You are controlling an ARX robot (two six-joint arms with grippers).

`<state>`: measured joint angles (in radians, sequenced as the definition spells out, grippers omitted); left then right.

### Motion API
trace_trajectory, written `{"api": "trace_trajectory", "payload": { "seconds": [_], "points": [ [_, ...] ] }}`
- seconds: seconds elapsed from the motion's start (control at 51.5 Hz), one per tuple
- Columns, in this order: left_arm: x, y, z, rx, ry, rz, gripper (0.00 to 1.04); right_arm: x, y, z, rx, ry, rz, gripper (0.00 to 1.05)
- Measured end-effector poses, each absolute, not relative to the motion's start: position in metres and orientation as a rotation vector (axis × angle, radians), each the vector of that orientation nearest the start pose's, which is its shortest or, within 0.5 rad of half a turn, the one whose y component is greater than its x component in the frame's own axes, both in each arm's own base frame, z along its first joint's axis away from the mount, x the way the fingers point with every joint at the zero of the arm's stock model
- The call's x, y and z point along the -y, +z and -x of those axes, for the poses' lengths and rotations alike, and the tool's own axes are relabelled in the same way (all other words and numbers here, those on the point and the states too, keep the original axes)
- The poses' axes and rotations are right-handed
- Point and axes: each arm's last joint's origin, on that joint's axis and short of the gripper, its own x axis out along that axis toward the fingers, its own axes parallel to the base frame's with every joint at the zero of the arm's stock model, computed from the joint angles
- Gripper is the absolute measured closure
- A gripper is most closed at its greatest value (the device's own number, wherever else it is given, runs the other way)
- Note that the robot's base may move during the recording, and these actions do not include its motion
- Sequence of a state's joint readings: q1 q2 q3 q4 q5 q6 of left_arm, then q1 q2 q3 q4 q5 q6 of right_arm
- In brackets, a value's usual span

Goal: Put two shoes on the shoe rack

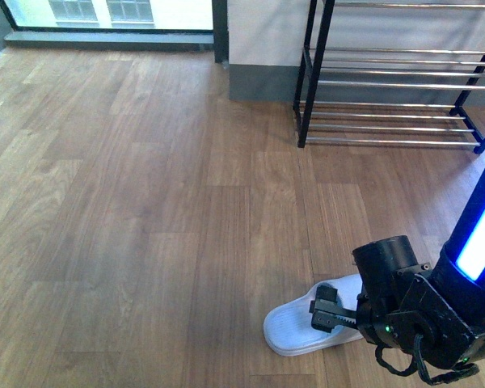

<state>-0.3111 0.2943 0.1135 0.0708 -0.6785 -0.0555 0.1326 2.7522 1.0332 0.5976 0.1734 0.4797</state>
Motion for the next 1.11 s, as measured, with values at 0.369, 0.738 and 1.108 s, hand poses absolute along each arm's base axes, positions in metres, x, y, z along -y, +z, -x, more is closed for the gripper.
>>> {"api": "trace_trajectory", "payload": {
  "seconds": [0.369,0.738,1.108],
  "points": [
    [0.016,0.185,-0.109,-0.087,0.369,0.002,1.03,0.0,-0.159,-0.332,-0.986,-0.453,-0.037,0.09],
    [0.016,0.185,-0.109,-0.087,0.369,0.002,1.03,0.034,-0.176,-0.345,-1.013,-0.467,0.076,0.09],
    [0.016,0.185,-0.109,-0.087,0.37,0.002,1.03,0.039,-0.187,-0.361,-0.961,-0.439,0.151,0.29]
  ]
}}
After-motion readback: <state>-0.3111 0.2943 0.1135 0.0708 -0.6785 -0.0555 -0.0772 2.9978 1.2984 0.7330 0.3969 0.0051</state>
